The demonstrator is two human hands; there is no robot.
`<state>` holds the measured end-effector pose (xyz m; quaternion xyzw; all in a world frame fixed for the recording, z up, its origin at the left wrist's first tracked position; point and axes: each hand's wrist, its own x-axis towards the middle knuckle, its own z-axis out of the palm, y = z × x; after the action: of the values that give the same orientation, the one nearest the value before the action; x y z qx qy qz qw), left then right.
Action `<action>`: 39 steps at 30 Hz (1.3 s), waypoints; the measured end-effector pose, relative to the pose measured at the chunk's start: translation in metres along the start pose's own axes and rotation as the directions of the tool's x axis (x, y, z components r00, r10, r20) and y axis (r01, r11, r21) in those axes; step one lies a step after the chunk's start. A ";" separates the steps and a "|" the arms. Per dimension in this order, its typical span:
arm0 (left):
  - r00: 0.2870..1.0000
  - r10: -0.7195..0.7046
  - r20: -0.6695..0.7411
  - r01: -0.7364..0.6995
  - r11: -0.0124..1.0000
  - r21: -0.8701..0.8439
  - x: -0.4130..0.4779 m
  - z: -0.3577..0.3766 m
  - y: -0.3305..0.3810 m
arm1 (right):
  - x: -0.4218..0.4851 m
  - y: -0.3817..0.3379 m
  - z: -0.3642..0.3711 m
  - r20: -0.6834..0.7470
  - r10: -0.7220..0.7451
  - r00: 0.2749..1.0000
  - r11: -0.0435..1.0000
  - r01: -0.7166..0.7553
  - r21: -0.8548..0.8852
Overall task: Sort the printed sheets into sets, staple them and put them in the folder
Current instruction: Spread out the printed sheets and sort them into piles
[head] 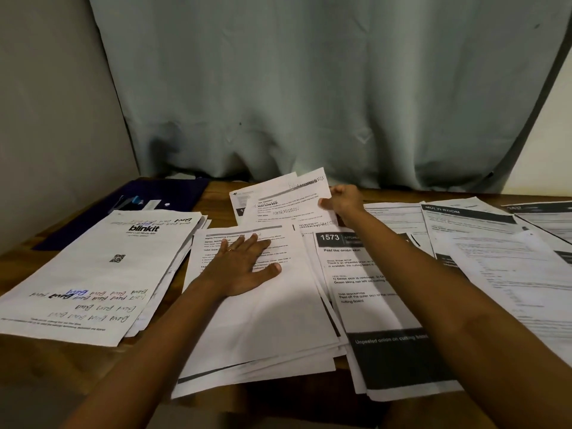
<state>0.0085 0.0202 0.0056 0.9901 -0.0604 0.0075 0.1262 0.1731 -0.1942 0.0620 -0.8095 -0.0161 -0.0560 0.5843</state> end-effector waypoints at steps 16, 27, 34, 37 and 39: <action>0.998 -0.046 0.053 0.044 0.999 0.030 0.005 -0.009 0.007 | -0.005 -0.058 -0.026 -0.548 -0.223 0.806 0.872 0.417 0.257; 0.902 -0.056 -0.429 -0.124 0.916 -0.382 0.000 -0.066 0.071 | -0.026 -0.101 -0.132 -0.666 -0.094 0.740 0.731 0.505 0.459; 0.894 -0.143 -0.424 -0.164 0.777 -0.608 -0.003 -0.079 0.131 | -0.041 -0.066 -0.208 -0.309 0.088 0.947 0.836 0.099 0.539; 0.918 -0.194 -0.347 -0.125 0.688 -0.715 0.001 -0.066 0.149 | -0.068 -0.037 -0.221 -0.197 0.138 0.971 0.872 -0.025 0.488; 0.940 -0.214 -0.266 -0.084 0.611 -0.787 0.005 -0.056 0.160 | -0.080 -0.016 -0.226 -0.171 0.173 0.970 0.888 -0.078 0.453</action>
<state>-0.0057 -0.1202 0.1001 0.8181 0.0012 0.1432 0.5570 0.0762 -0.3998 0.1381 -0.6445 0.0849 -0.0965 0.7537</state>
